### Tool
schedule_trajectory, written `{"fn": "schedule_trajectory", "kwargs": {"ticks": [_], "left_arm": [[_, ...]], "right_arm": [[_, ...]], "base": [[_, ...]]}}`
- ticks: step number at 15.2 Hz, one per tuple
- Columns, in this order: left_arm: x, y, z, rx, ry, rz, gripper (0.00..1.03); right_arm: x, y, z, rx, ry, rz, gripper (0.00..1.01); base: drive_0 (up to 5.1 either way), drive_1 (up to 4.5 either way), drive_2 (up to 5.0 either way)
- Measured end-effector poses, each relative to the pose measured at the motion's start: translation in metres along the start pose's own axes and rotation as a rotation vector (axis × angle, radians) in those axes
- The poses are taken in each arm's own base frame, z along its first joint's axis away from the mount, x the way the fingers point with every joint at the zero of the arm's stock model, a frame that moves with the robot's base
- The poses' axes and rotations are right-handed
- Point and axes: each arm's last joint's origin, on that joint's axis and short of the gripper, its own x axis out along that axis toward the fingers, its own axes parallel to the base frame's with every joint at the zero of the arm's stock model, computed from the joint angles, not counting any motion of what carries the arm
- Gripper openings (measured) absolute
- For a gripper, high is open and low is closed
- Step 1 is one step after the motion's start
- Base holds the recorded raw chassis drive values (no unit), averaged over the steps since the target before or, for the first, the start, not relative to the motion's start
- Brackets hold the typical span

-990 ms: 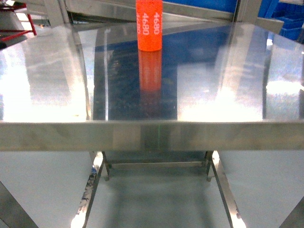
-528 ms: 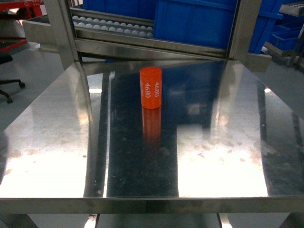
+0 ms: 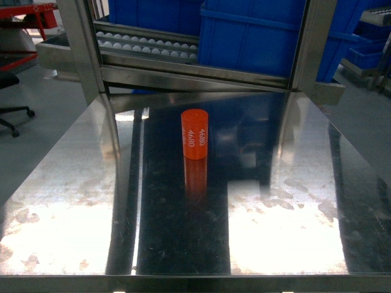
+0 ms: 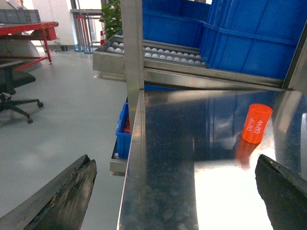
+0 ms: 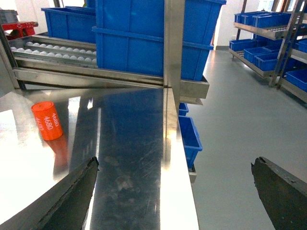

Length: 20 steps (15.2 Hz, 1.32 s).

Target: Pick capacitor and pack into box

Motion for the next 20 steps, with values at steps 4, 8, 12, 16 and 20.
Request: {"fn": "schedule_trajectory", "kwargs": {"ticks": [4,8,12,16,20], "left_arm": [[0.0,0.0,0.0,0.0,0.0,0.0,0.98],[0.0,0.0,0.0,0.0,0.0,0.0,0.98],[0.066,0.018,0.066,-0.038,-0.006,0.027,0.98],[0.215,0.002,0.09,0.024,0.239,-0.356,0.98],[0.313,-0.051,0.099,0.051,0.345,-0.638,0.98]], "right_arm": [[0.0,0.0,0.0,0.0,0.0,0.0,0.98],[0.0,0.0,0.0,0.0,0.0,0.0,0.98],[0.0,0.0,0.0,0.0,0.0,0.0,0.98],[0.0,0.0,0.0,0.0,0.0,0.0,0.98],[0.0,0.0,0.0,0.0,0.0,0.0,0.98]], "base": [[0.0,0.0,0.0],[0.0,0.0,0.0],[0.0,0.0,0.0],[0.0,0.0,0.0],[0.0,0.0,0.0]]}}
